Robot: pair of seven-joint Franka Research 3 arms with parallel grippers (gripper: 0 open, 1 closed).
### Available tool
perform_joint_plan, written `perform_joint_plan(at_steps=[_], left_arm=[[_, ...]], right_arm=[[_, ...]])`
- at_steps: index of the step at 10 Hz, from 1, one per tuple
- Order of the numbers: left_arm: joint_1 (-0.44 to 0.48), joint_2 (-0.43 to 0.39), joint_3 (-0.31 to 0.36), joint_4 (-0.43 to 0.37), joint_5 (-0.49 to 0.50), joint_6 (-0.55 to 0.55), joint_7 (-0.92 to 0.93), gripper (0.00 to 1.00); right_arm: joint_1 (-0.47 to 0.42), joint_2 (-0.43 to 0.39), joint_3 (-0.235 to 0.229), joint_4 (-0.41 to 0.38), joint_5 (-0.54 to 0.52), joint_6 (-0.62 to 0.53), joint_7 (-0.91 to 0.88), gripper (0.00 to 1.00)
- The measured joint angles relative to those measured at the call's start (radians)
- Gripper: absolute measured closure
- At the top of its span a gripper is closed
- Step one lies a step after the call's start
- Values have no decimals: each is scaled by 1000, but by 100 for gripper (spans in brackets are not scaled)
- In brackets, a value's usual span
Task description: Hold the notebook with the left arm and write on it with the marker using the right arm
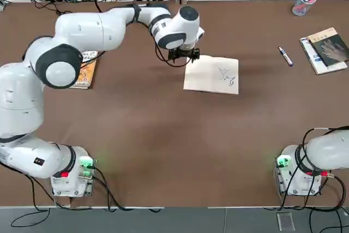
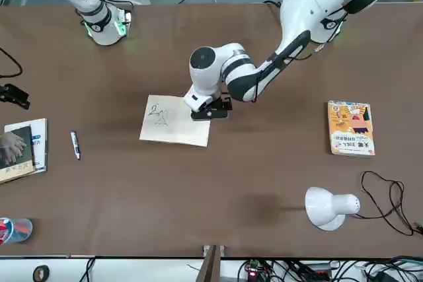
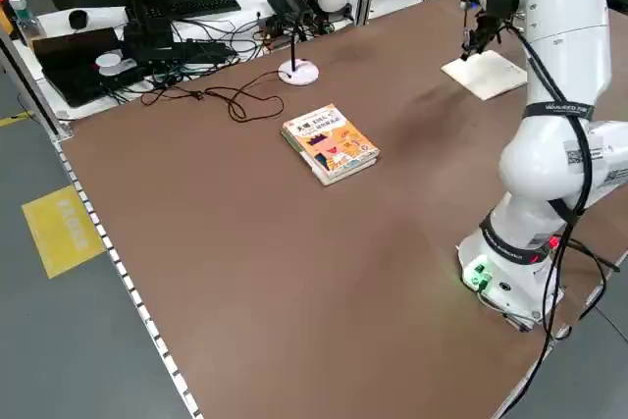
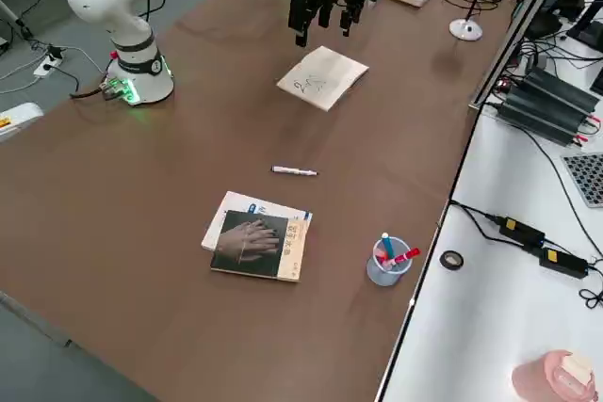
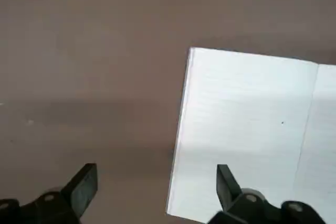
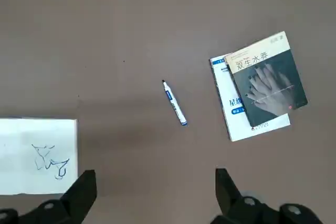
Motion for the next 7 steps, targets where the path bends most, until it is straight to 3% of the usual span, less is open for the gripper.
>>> perform_joint_plan(at_steps=[7], left_arm=[[-91,42,87,3,3,90,0,0]], right_arm=[[0,0,0,-20,1,28,-6,0]])
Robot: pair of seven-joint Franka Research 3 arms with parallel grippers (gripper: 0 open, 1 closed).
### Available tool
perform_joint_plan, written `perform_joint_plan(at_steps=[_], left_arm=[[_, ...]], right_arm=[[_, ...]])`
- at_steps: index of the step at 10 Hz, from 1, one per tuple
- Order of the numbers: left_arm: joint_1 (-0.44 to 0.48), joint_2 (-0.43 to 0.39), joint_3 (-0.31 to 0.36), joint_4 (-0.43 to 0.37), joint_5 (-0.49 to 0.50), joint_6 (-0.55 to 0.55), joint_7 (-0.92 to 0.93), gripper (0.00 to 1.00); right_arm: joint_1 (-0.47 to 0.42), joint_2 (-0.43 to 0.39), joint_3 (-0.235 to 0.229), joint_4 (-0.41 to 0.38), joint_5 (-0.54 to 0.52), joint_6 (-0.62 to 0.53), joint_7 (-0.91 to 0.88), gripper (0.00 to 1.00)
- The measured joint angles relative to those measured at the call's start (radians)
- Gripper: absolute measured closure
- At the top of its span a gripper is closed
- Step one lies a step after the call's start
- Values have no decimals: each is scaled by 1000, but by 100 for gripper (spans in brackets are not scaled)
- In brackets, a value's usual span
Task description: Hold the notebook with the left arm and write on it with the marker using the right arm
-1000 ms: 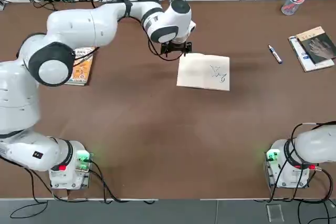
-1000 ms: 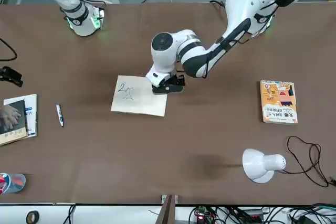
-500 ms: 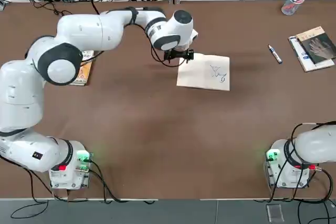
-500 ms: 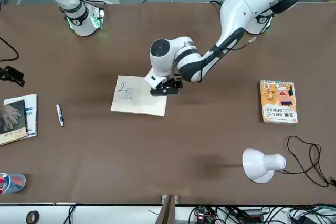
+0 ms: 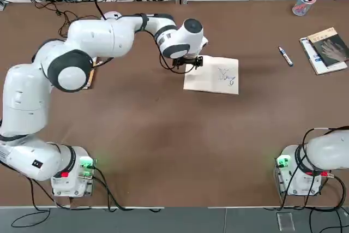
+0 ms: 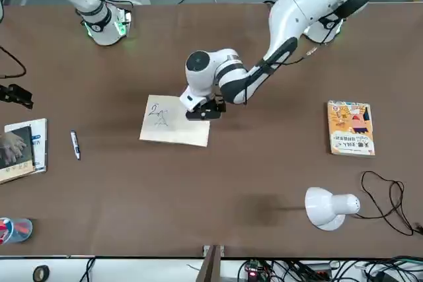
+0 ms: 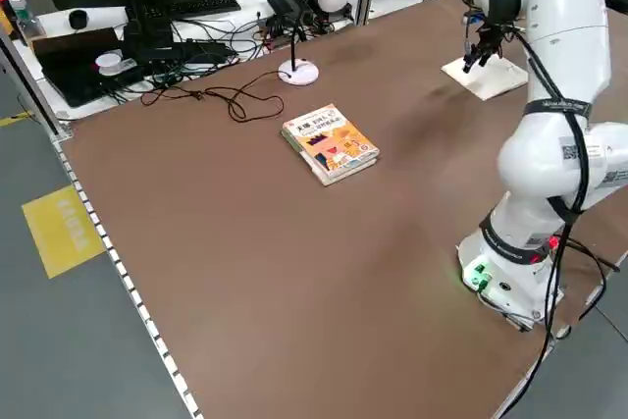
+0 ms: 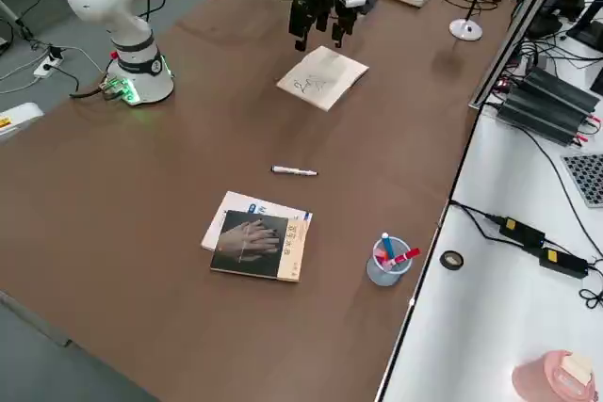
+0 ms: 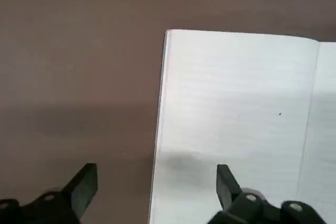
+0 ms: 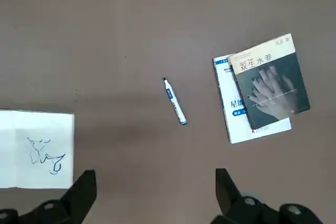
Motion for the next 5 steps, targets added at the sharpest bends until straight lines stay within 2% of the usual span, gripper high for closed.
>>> perform_joint_plan(at_steps=[5], left_arm=[[0,19,29,1,21,51,24,0]], right_arm=[[1,-6,0,38,0,47,100,0]])
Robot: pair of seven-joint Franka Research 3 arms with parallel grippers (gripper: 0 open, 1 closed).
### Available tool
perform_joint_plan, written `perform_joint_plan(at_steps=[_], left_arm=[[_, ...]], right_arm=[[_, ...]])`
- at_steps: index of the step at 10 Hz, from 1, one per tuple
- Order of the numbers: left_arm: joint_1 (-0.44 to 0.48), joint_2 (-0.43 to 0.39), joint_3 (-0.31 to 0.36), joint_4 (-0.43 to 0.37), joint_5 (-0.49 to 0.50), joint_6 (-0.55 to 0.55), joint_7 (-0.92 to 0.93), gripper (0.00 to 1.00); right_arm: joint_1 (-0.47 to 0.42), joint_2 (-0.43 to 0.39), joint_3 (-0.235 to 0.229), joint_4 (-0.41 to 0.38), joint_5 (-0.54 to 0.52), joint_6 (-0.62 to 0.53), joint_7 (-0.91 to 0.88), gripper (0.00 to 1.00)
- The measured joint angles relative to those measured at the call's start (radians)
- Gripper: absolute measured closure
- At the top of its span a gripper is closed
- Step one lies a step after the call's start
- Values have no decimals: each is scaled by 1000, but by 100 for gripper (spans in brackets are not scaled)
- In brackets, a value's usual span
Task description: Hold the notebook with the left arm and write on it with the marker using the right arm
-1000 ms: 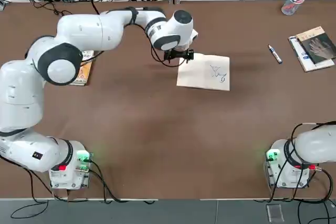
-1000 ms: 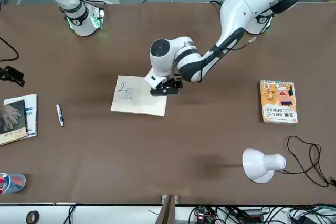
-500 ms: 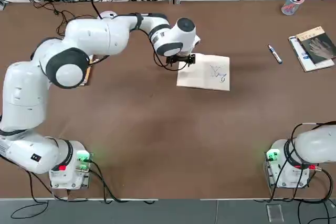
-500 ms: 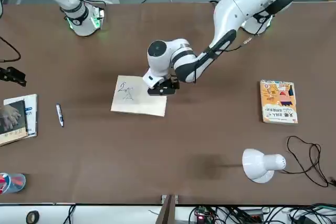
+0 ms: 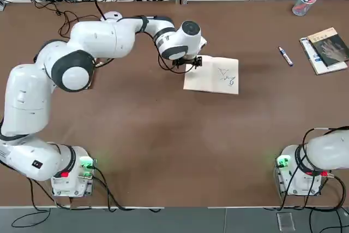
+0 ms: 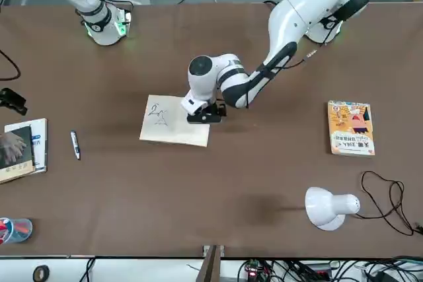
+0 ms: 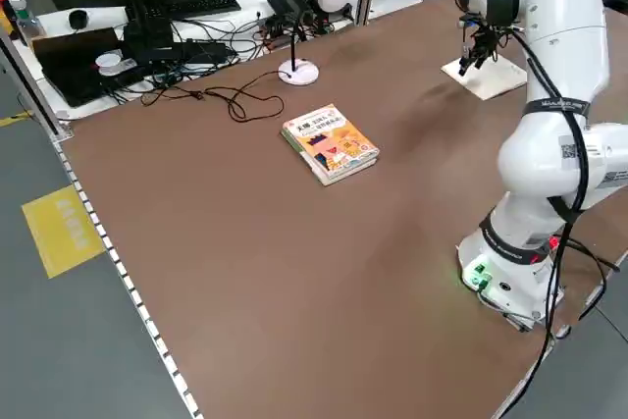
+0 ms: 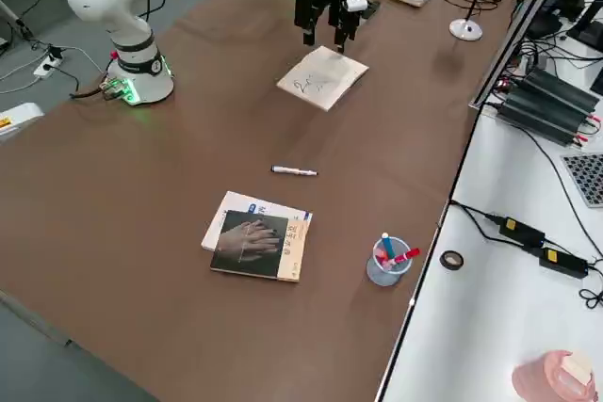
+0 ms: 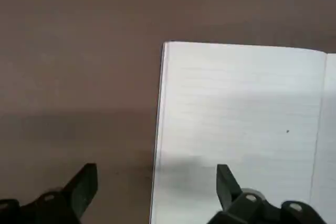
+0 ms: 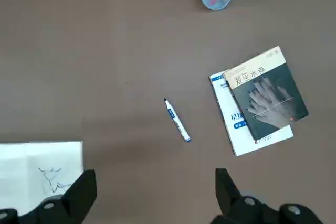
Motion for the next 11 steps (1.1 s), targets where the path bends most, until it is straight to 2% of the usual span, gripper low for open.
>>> perform_joint_plan(at_steps=[4,11], left_arm=[[2,11,3,0,9,21,7,0],[3,36,41,1,10,73,60,0]], right_arm=[[4,-6,0,43,0,-1,46,0],[3,-6,-2,47,0,-7,56,0]])
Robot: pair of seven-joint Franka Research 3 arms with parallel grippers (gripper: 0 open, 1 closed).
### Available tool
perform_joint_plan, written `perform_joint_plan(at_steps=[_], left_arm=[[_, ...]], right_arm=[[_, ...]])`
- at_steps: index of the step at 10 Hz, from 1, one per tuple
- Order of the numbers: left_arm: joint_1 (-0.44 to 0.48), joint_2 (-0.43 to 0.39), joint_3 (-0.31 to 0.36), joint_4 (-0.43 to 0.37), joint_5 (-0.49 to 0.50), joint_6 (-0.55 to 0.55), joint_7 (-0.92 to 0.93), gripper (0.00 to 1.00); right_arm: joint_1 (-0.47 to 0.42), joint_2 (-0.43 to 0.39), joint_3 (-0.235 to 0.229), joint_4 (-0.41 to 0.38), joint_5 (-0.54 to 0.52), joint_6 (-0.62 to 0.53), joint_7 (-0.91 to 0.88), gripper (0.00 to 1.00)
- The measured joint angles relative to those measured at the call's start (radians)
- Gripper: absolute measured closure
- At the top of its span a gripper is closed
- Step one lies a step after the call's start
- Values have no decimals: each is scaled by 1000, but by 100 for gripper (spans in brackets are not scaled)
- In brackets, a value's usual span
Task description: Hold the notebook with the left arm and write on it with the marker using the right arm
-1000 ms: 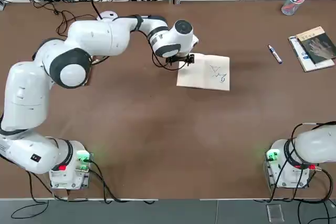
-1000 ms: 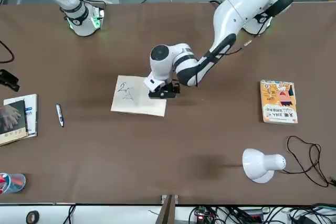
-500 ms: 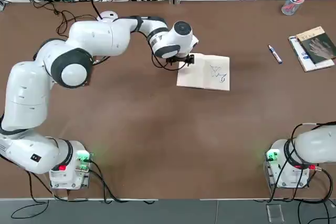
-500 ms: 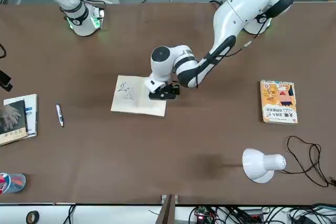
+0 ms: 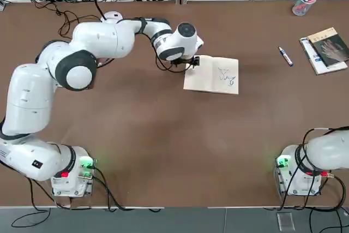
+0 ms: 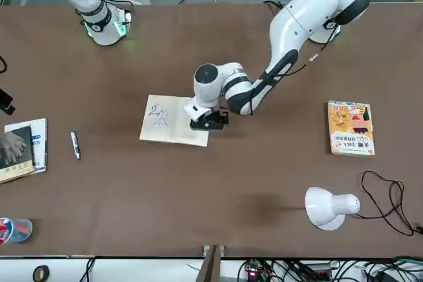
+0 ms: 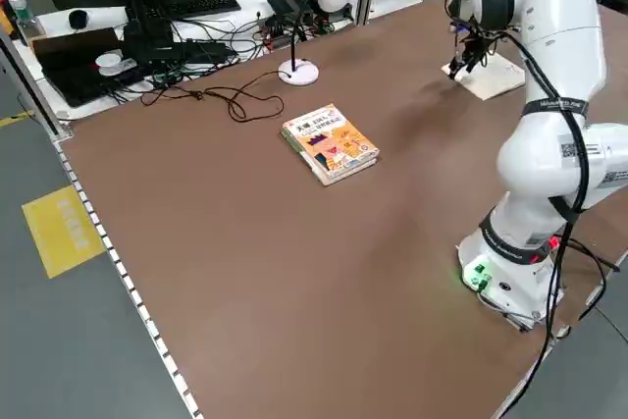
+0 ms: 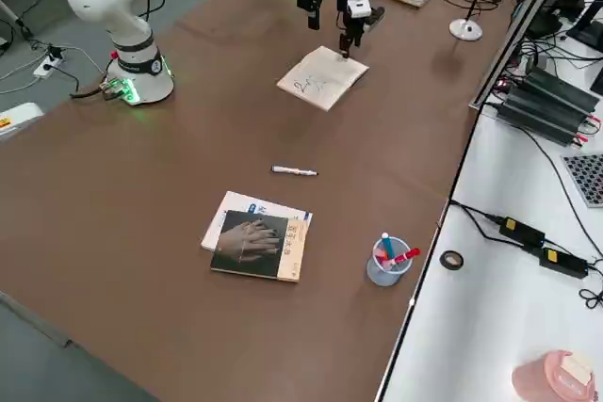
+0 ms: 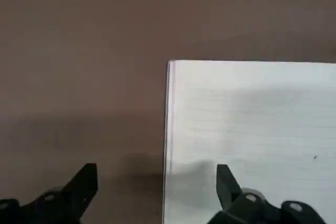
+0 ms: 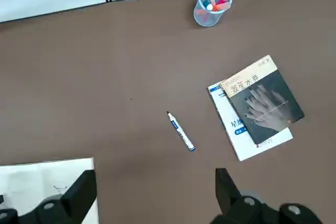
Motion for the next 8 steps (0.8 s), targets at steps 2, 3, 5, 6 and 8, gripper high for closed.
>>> perform_joint_plan(at_steps=[2,3,5,6,8], left_arm=[[0,6,2,0,2,5,4,0],[0,8,2,0,7,12,4,0],[-1,15,10,0,13,22,5,0],[-1,18,19,0,14,30,8,0],[0,25,32,0,14,49,18,0]], right_arm=[[0,0,0,-1,0,-1,0,0],[0,0,0,-2,0,-1,0,0],[0,0,0,-4,0,-1,0,0],[0,0,0,-5,0,-1,0,0],[0,0,0,-5,0,-1,0,0]])
